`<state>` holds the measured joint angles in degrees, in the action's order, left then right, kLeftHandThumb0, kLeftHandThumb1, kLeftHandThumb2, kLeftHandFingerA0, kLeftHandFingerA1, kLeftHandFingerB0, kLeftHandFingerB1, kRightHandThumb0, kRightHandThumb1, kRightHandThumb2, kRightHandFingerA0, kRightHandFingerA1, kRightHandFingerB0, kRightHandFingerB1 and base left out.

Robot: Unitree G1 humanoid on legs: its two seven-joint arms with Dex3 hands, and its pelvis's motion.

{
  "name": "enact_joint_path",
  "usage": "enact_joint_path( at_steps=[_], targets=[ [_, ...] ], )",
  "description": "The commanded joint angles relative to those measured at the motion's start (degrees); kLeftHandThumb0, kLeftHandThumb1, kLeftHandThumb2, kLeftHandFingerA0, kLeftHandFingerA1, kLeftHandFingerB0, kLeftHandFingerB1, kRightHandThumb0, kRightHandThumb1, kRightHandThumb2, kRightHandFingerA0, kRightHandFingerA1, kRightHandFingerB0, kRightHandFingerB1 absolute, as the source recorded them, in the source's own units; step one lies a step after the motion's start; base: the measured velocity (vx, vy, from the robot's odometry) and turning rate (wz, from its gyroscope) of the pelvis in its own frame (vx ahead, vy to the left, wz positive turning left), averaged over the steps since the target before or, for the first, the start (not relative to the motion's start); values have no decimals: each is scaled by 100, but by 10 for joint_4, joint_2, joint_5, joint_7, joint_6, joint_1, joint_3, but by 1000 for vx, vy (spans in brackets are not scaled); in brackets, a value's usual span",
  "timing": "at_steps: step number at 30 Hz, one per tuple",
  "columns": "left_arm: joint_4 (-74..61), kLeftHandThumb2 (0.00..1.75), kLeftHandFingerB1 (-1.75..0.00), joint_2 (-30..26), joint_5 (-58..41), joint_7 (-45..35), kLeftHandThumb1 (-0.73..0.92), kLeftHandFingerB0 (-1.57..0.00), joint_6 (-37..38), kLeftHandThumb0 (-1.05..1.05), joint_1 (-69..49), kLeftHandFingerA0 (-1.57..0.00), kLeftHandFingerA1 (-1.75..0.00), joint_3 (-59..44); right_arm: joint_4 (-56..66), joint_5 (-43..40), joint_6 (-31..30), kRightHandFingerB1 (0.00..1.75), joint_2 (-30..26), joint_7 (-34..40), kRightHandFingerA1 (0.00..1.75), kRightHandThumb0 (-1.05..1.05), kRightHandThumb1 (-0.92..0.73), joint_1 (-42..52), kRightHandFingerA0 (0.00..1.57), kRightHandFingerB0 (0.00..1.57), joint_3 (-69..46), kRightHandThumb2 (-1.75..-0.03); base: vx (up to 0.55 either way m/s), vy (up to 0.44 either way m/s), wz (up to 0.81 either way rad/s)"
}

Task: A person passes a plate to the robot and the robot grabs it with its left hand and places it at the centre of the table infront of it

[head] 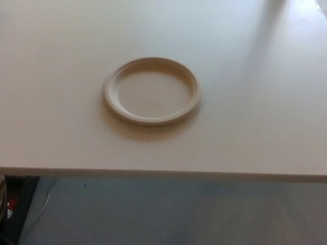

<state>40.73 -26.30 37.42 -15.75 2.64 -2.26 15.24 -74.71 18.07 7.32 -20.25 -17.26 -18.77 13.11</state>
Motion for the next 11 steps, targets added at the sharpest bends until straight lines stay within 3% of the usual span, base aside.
enact_joint_path(
  at_steps=[1, 2, 3, 4, 5, 6, 7, 8, 10, 11],
  targets=[
    [197, 66, -22, 16, -44, 130, 85, -9, 36, -88, 54, -42, -45, -33, 0, -4, 15, 41, -5, 20, 61, -66, -80, 42, 65, 20, -8, -64, 0, 0, 0],
    [206, 101, -25, 18, -58, 126, 67, -10, 43, -91, 58, -49, -57, -46, -1, -4, 14, 39, -4, 20, 60, -65, -81, 40, 64, 22, -9, -64, 0, 0, 0],
    [216, 101, -25, 21, -75, 120, 67, -10, 50, -91, 63, -49, -57, -61, -2, -5, 12, 39, -4, 21, 60, -65, -81, 38, 64, 22, -10, -64, 0, 0, 0],
    [226, 101, -27, 22, -84, 116, 70, -13, 60, -99, 66, -64, -62, -70, -1, 0, 15, 39, -5, 21, 59, -63, -81, 37, 63, 21, -6, -64, 0, 0, 0],
    [234, 101, -27, 23, -86, 116, 70, -13, 67, -99, 69, -64, -62, -73, 0, 2, 16, 39, -5, 22, 59, -63, -81, 37, 63, 21, -4, -64, 0, 0, 0],
    [245, 101, -33, 23, -85, 117, 64, -8, 72, -88, 74, -47, -56, -74, 1, 0, 16, 39, -4, 22, 59, -62, -81, 38, 64, 20, -6, -64, 0, 0, 0],
    [251, 101, -33, 23, -84, 118, 64, -8, 76, -88, 76, -47, -56, -74, 1, 0, 16, 39, -4, 23, 59, -62, -81, 38, 64, 20, -6, -64, 0, 0, 0],
    [258, 66, -25, 23, -82, 125, 81, -15, 82, -88, 75, -50, -43, -74, 2, -1, 16, 38, -4, 21, 59, -64, -82, 40, 67, 21, -7, -64, 0, 0, 0],
    [273, 66, -25, 23, -82, 130, 82, -14, 87, -89, 79, -50, -41, -73, 3, -2, 18, 40, -4, 21, 60, -66, -80, 44, 67, 20, -8, -64, 0, 0, 0],
    [277, 102, -37, 25, -83, 132, 72, -12, 88, -96, 79, -58, -60, -73, 2, -4, 18, 40, -5, 20, 60, -64, -80, 46, 68, 23, -11, -63, 0, 0, 0]
  ],
)
